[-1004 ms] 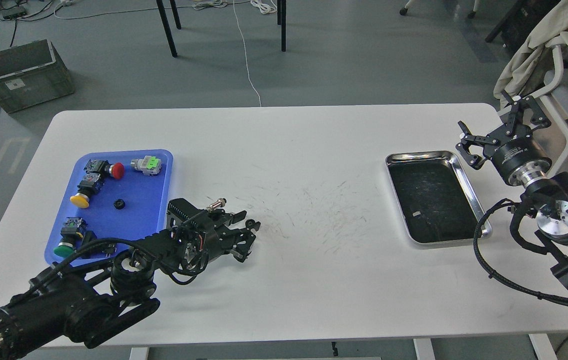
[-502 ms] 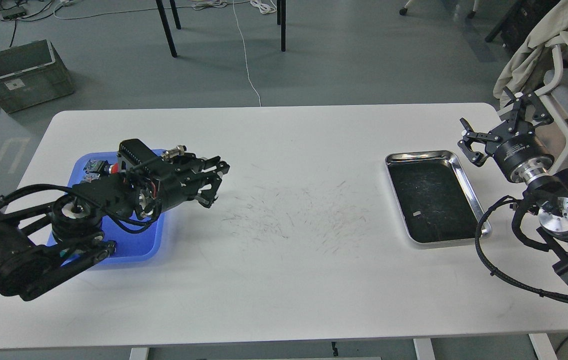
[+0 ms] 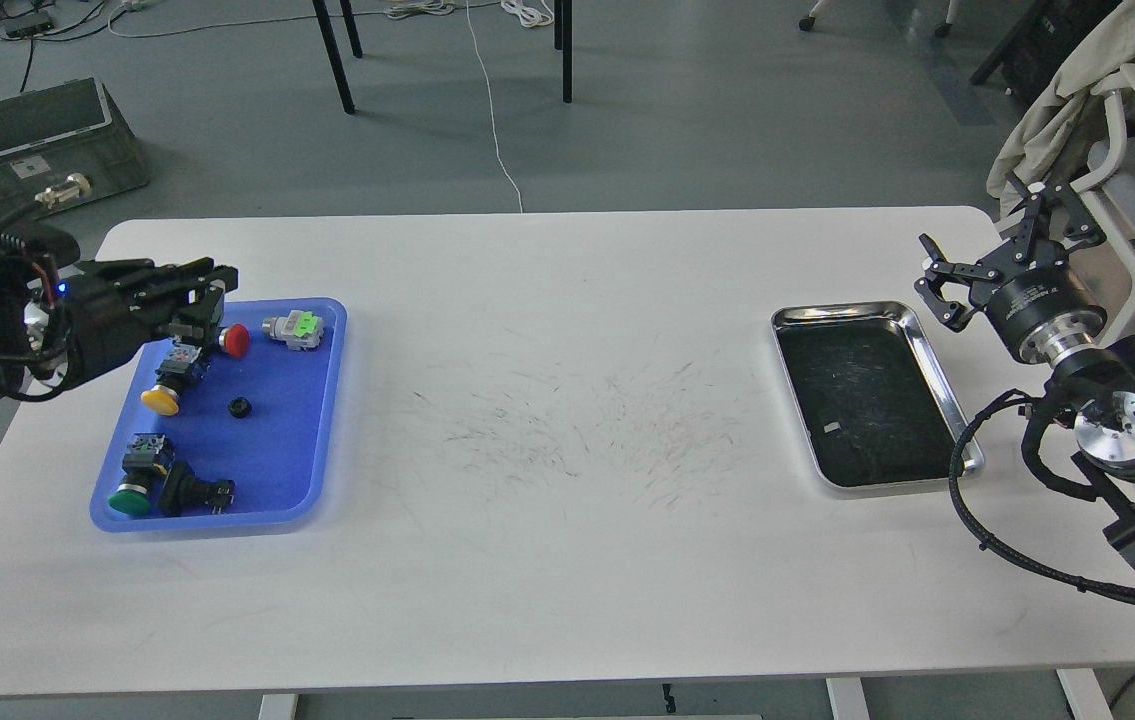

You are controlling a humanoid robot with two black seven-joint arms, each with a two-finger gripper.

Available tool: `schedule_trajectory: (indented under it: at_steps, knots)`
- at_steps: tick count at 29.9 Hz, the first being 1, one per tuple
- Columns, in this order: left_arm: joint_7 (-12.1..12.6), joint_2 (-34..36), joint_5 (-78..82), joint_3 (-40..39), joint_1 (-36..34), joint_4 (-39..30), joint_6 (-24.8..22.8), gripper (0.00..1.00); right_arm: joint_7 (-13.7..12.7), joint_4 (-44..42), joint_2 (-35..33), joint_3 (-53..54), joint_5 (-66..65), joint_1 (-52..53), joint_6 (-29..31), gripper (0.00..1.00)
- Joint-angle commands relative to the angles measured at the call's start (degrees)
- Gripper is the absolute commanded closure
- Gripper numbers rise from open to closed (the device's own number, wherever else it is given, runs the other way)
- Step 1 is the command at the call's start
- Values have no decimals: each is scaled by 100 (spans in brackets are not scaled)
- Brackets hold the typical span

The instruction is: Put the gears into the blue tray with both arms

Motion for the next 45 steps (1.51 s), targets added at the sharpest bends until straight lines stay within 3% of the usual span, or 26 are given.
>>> schedule_trajectory:
  at_steps: [1, 7, 26, 34, 38, 40, 45]
  knots:
    - [10, -18, 217, 4, 519, 23, 220, 96, 0, 4, 6, -43, 0, -1, 0, 5]
    - [19, -298, 640, 4, 1056, 321, 598, 96, 0, -14, 6, -69, -17, -1, 0, 4]
    - [19, -1020, 965, 4, 1074, 849, 615, 90, 0, -40, -3, -61, -17, -10, 9, 4]
    - [19, -1082, 965, 4, 1065, 858, 615, 57, 0, -49, -3, -69, -17, -19, 0, 4]
    - [1, -1073, 947, -4, 1039, 858, 659, 28, 0, -49, -3, -61, -17, -10, 9, 4]
    - [-51, -1055, 939, -4, 986, 858, 703, 8, 0, -49, -3, -61, -17, -19, 0, 4]
    - [-157, -985, 834, -119, 618, 744, 747, 2, 0, -40, 32, -52, -17, -1, 0, 3]
